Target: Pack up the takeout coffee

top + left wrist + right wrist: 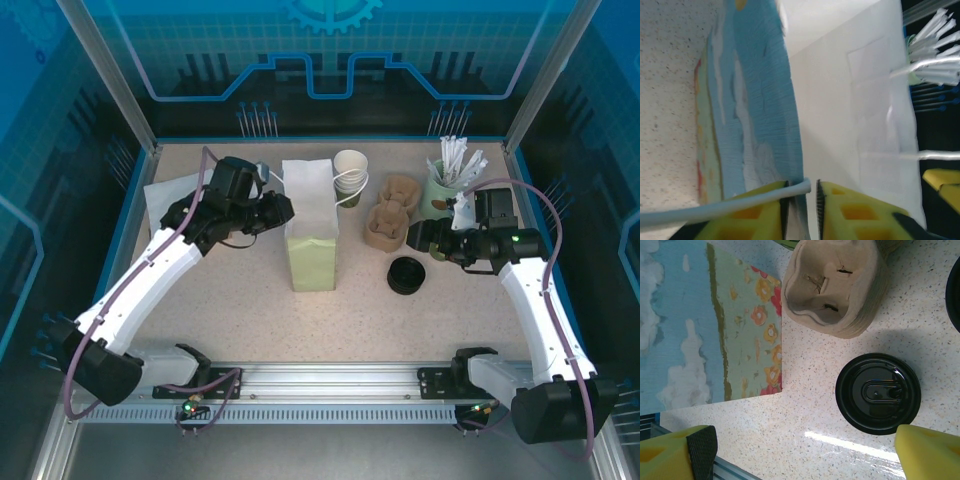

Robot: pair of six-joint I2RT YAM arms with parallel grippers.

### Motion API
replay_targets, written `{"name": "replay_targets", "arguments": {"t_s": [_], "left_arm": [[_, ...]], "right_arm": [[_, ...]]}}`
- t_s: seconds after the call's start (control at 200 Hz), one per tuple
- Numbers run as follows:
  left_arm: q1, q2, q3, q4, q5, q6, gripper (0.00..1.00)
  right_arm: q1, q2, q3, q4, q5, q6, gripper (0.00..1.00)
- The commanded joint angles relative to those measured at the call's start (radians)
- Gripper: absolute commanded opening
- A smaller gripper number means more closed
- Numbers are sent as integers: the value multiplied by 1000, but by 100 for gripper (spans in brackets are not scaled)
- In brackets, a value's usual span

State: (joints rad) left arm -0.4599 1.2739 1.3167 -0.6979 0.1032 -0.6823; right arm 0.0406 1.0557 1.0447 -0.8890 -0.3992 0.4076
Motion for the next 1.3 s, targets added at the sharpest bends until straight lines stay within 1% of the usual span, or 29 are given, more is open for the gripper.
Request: {"name": "replay_targets", "arguments": {"t_s": [0.0, 0.05, 0.245, 0.405, 0.54, 0.66, 0.885, 1.151, 1.296], "left_arm": [[-6, -57, -8, 0, -27, -1, 39], [-6, -69, -4, -18, -45, 4, 51], [-6, -103, 5, -111, -102, -2, 76], [-6, -136, 1, -161, -114, -2, 86], [-5, -175, -2, -170, -115, 20, 94], [-5, -217, 9, -179, -145, 43, 99], [1, -317, 6, -166, -277, 110, 99], [6, -428, -45, -160, -366, 128, 99], [8, -458, -64, -178, -404, 136, 99]], "right_arm": [[13, 10, 6, -9, 6, 0, 94], [13, 13, 9, -7, 3, -1, 94], [12, 30, 28, -12, 7, 0, 94], [12, 50, 55, -27, 16, 1, 94], [13, 66, 80, -33, 14, 7, 94], [13, 81, 106, -43, 21, 15, 94], [35, 137, 183, -81, 82, 16, 94], [66, 211, 253, -93, 132, 29, 94], [107, 270, 298, -102, 193, 30, 94]]}}
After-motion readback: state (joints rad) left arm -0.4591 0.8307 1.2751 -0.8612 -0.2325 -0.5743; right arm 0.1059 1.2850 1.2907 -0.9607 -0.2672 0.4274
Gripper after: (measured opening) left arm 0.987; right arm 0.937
